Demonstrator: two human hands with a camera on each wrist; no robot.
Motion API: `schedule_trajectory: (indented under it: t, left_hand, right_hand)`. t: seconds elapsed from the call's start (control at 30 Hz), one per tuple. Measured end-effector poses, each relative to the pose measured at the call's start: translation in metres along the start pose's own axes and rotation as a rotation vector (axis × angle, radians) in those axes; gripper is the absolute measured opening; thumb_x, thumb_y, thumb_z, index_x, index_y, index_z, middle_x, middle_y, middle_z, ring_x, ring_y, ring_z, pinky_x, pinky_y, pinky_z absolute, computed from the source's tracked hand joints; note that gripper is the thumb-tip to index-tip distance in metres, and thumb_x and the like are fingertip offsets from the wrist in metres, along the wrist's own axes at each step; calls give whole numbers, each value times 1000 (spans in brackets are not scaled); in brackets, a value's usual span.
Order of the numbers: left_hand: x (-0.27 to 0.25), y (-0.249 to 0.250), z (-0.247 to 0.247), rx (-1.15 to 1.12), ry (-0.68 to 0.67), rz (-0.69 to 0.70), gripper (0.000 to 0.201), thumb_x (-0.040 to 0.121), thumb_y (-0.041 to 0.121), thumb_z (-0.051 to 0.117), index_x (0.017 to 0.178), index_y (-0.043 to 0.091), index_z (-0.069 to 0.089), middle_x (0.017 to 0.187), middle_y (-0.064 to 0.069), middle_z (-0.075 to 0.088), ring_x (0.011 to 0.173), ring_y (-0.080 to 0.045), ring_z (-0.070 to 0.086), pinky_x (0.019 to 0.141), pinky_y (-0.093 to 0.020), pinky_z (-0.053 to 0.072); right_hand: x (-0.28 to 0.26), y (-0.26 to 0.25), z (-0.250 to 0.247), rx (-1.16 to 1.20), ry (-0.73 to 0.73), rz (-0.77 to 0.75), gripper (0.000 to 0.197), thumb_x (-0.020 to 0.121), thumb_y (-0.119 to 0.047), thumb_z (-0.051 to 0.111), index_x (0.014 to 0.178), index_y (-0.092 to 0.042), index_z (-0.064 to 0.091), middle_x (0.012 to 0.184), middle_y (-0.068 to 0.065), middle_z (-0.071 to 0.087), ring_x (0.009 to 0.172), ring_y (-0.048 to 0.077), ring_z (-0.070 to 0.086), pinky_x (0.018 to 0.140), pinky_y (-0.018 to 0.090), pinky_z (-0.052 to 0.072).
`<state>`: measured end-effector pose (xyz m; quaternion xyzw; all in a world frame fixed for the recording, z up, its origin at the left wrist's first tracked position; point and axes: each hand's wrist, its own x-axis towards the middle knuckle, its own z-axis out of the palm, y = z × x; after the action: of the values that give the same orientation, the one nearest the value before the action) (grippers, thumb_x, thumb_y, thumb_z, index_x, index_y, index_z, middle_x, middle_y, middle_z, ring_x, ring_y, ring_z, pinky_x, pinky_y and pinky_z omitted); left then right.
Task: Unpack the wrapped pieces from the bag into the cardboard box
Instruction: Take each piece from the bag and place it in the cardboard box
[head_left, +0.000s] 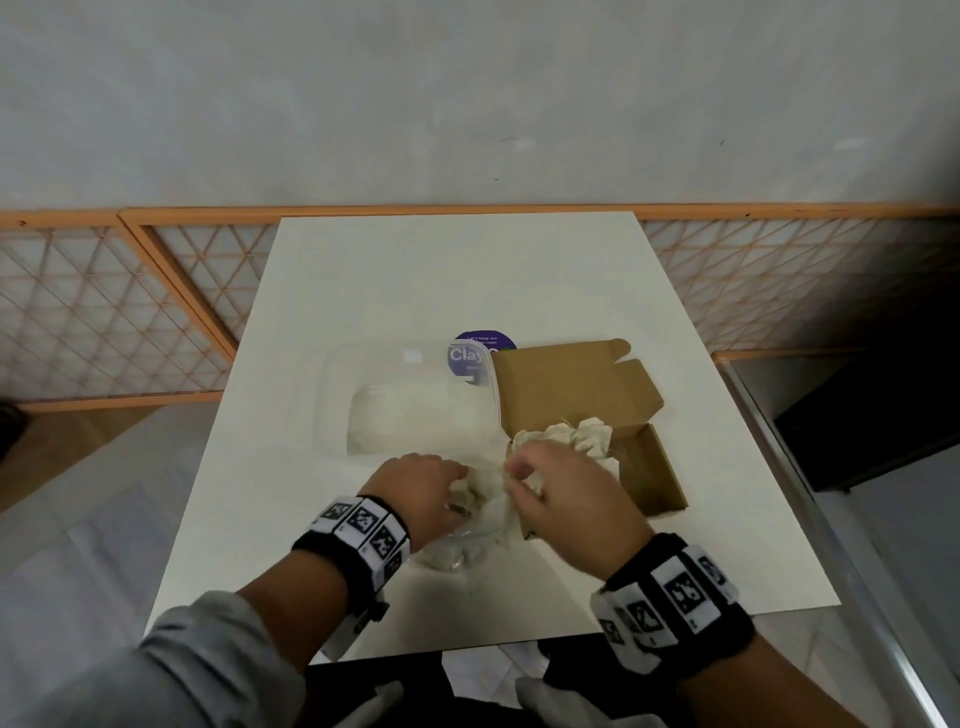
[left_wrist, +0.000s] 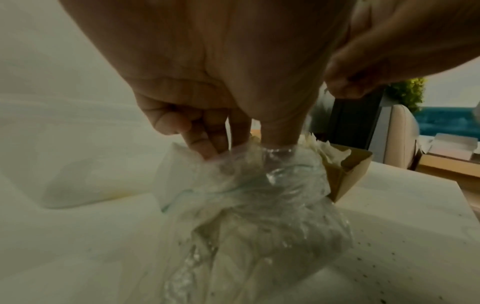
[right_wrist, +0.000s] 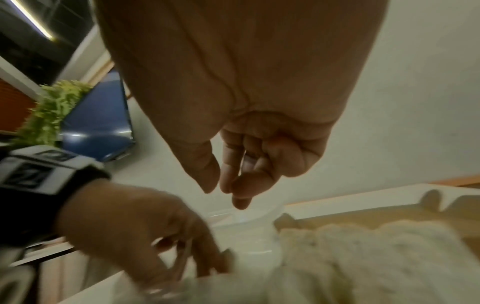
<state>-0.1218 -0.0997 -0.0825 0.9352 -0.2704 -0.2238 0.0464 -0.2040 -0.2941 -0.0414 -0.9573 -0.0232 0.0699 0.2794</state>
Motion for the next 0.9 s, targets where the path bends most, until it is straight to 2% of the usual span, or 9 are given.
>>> schedule_trajectory:
  t: [0.23, 0.37, 0.43, 0.53, 0.6, 0.67, 0.73, 0.8, 0.9]
  left_hand:
    - [5, 11, 4, 42, -36, -8, 23, 98, 30, 55, 117, 26, 67, 115, -5, 60, 110, -26, 60, 96, -38, 52]
    - [0, -2, -2, -158, 35, -32, 20, 100, 24, 53, 108, 16, 71, 109, -4, 70, 102, -25, 66, 89, -34, 51]
    - [-8, -9, -7, -324, 117, -33, 21, 103, 24, 53, 109, 19, 72, 105, 1, 74, 98, -20, 67, 89, -32, 51]
    - [-25, -13, -14, -487, 195, -45, 16, 104, 26, 56, 105, 26, 72, 95, 10, 74, 85, -8, 66, 78, -18, 49]
    - [-33, -12, -18, -564, 200, -28, 14, 102, 26, 58, 100, 31, 71, 88, 12, 73, 80, -2, 67, 76, -16, 50]
    - [-39, -10, -21, -644, 197, -10, 16, 102, 24, 58, 97, 32, 70, 86, 12, 74, 77, 0, 70, 75, -16, 53]
    - [-44, -8, -23, -697, 208, 0, 18, 103, 21, 57, 98, 32, 70, 85, 12, 74, 78, 0, 70, 74, -16, 52]
    - [-47, -7, -24, -727, 236, 2, 20, 103, 20, 56, 96, 33, 69, 83, 11, 74, 79, -2, 70, 77, -21, 55]
    - [-50, -10, -26, -781, 276, -14, 19, 103, 20, 57, 100, 35, 67, 83, 6, 74, 78, -4, 69, 81, -27, 56]
  right_hand:
    - [17, -22, 48, -92, -229, -67, 8, 98, -25, 51, 101, -20, 58, 105, 2, 66, 92, 25, 64, 76, 39, 51]
    - [13, -20, 52, -89, -271, -15, 27, 98, -28, 52, 124, -19, 51, 116, 4, 67, 103, 29, 66, 81, 38, 50]
    - [11, -19, 52, -44, -270, 39, 27, 98, -35, 55, 117, -18, 46, 106, 1, 66, 96, 29, 67, 79, 38, 53]
    - [11, -18, 50, 122, -198, 167, 42, 91, -54, 64, 106, -21, 44, 92, -3, 66, 80, 22, 66, 70, 39, 54]
    - [11, -17, 50, 236, -104, 204, 49, 85, -61, 66, 110, -25, 44, 99, -6, 67, 86, 16, 67, 75, 38, 56]
    - [12, -19, 48, 339, -55, 168, 58, 85, -62, 67, 128, -31, 43, 117, -10, 66, 100, 10, 68, 88, 39, 57]
    - [13, -19, 47, 392, -26, 100, 48, 91, -56, 66, 130, -33, 49, 115, -12, 68, 93, 6, 67, 87, 39, 58]
    - [14, -20, 45, 387, 17, 44, 21, 96, -45, 63, 110, -29, 62, 96, -9, 69, 78, 7, 64, 78, 42, 57]
    - [12, -21, 41, 421, 56, 9, 15, 99, -40, 63, 93, -26, 62, 82, -5, 66, 70, 12, 62, 67, 37, 53]
